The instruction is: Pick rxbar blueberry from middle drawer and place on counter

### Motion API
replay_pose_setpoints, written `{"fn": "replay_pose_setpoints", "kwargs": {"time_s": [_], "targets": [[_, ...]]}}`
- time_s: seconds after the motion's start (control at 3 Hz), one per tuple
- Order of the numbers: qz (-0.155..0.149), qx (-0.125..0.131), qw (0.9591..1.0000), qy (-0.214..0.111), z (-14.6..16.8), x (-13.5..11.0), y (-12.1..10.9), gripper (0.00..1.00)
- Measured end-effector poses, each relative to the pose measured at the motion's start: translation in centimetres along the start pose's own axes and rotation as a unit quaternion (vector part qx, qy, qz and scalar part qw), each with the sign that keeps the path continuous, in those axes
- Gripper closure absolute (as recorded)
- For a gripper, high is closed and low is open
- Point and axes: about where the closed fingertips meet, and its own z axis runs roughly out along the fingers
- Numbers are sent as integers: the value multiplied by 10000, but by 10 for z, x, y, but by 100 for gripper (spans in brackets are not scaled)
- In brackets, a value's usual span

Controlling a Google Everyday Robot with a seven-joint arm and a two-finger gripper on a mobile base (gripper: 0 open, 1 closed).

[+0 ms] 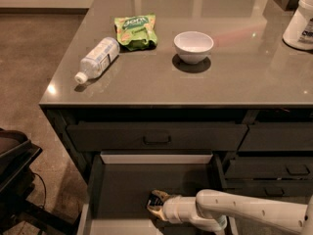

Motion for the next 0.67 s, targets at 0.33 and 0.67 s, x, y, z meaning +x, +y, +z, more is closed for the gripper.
{"fn": "replay_pose_setpoints", "kwargs": {"time_s": [0.33,0.67], "targets": [[0,0,10000,0,0,0,0,100],[0,0,10000,0,-3,-4,-1,100]]}}
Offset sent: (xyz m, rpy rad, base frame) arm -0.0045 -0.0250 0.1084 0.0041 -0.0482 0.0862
